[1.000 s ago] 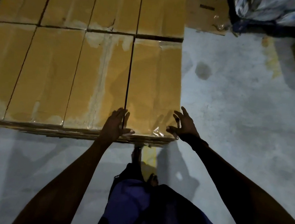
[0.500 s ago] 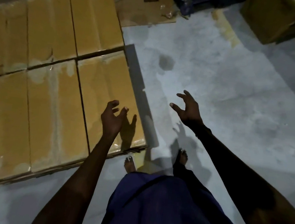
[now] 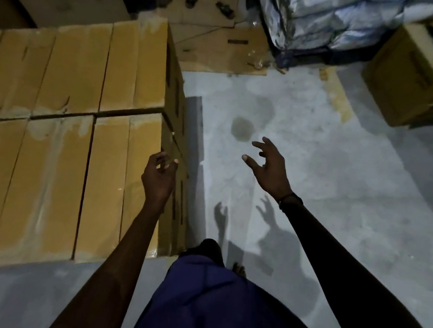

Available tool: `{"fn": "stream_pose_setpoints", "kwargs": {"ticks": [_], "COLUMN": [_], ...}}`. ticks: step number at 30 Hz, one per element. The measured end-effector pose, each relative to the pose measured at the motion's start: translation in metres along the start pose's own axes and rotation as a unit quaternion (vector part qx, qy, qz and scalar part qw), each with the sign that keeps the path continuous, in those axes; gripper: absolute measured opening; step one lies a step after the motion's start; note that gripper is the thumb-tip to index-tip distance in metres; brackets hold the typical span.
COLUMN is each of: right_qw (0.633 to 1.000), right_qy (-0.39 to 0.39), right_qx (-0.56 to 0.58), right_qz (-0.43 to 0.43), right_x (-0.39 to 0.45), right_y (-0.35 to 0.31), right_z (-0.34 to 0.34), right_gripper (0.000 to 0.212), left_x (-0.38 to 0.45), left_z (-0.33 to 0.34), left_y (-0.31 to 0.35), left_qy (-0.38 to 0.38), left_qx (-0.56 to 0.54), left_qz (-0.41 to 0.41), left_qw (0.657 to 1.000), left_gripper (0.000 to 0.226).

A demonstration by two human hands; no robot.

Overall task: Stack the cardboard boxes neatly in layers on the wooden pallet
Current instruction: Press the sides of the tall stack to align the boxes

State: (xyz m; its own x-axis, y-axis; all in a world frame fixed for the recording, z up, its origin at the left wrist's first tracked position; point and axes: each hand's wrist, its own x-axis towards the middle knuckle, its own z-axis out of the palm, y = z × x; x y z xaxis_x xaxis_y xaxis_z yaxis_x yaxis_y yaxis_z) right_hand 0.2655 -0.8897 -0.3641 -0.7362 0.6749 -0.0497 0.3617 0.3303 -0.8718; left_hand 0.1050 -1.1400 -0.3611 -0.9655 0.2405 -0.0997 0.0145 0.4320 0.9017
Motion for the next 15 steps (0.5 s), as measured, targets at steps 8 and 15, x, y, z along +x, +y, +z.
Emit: {"fn": "stream_pose_setpoints", "kwargs": {"ticks": [8,15], "right_qw": [0.997,0.991], "right_qy": [-0.062,-0.101], "right_qx": [0.000,-0.021], "right_qz": [-0.052,-0.080], "right_x": [0.147,0.321], "right_y": [-0.017,-0.048], "right_z": [0.014,0.019], "right_gripper": [0.048,0.049], "left_x": [0.098,0.248], "left_z": [0.053,0.114], "left_y": [0.023,0.081], "left_qy": [0.067,0.092], "left_qx": [-0.036,-0.106], "left_qz": [-0.019,-0.044], "left_qw": [0.997,0.989], "left_gripper": [0.033,0.030]}}
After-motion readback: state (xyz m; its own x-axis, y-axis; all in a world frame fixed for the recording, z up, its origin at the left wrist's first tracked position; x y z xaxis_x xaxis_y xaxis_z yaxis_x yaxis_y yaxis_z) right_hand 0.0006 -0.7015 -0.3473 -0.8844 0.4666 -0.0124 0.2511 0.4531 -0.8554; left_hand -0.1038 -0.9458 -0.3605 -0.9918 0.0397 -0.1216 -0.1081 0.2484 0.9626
